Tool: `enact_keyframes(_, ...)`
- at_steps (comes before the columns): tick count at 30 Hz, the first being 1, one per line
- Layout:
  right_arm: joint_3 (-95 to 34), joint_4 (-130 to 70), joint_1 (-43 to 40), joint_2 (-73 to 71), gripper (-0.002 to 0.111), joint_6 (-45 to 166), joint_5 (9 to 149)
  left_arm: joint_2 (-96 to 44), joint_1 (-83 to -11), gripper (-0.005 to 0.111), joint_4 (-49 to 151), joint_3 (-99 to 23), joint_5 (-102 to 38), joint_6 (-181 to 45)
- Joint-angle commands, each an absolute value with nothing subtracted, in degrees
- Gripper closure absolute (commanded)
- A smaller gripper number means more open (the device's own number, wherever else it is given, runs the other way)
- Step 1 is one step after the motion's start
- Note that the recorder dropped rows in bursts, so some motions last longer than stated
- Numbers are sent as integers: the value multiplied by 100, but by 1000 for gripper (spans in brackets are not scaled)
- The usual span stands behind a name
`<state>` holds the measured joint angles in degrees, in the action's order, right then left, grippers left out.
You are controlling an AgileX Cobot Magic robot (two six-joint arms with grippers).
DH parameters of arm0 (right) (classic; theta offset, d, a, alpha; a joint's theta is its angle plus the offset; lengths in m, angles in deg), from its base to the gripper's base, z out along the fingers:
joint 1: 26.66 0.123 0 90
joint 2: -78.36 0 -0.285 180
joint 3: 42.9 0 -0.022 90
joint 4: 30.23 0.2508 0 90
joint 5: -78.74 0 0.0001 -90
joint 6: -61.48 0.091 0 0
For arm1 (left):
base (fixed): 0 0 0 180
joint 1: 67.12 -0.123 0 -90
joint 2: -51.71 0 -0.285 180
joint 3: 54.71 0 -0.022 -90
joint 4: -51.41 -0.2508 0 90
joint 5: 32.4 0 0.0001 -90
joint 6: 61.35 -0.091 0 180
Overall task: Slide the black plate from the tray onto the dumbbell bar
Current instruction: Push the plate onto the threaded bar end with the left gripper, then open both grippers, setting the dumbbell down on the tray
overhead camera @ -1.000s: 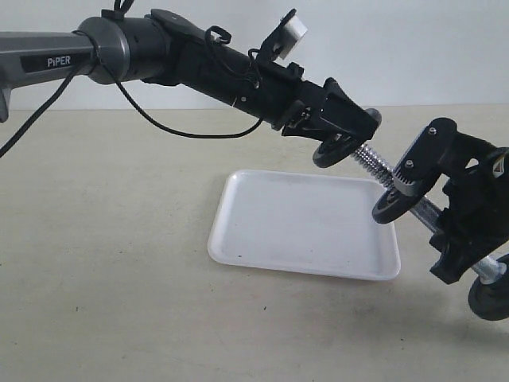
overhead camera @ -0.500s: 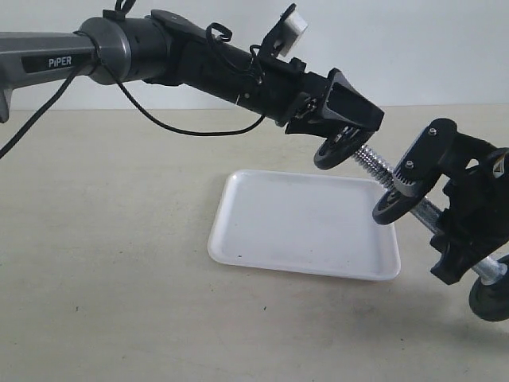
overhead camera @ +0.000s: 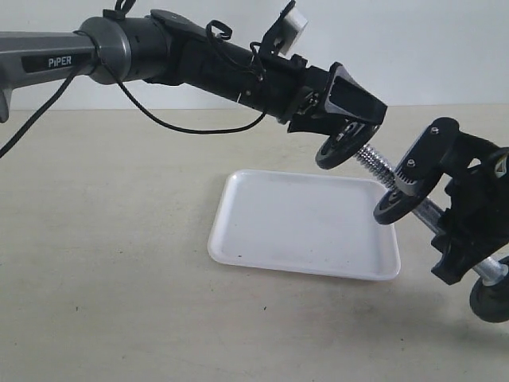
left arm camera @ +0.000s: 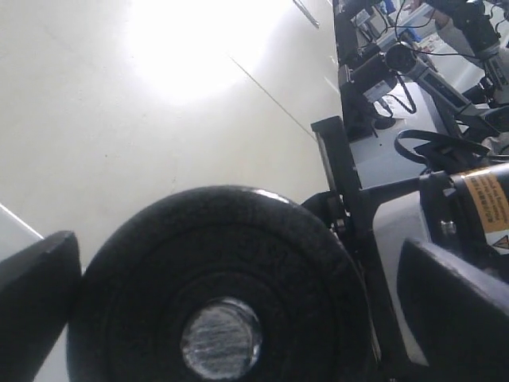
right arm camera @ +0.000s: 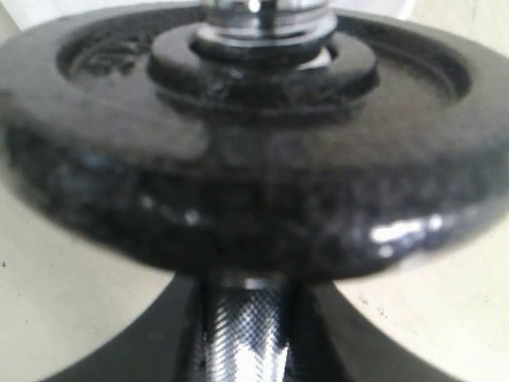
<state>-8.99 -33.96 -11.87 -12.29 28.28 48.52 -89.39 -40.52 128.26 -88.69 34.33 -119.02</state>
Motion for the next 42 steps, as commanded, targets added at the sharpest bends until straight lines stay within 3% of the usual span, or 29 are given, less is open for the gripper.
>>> enact_keyframes(1,-1168,-3357,-1222,-823,108,3004,9363,-8844,-3999,0,13153,-8909,3756,-11858)
enact_keyframes(42,-1206,-3370,-1222,-785,108,3101,9431,-8844,-4052,0,12978,-8909,3387,-11880)
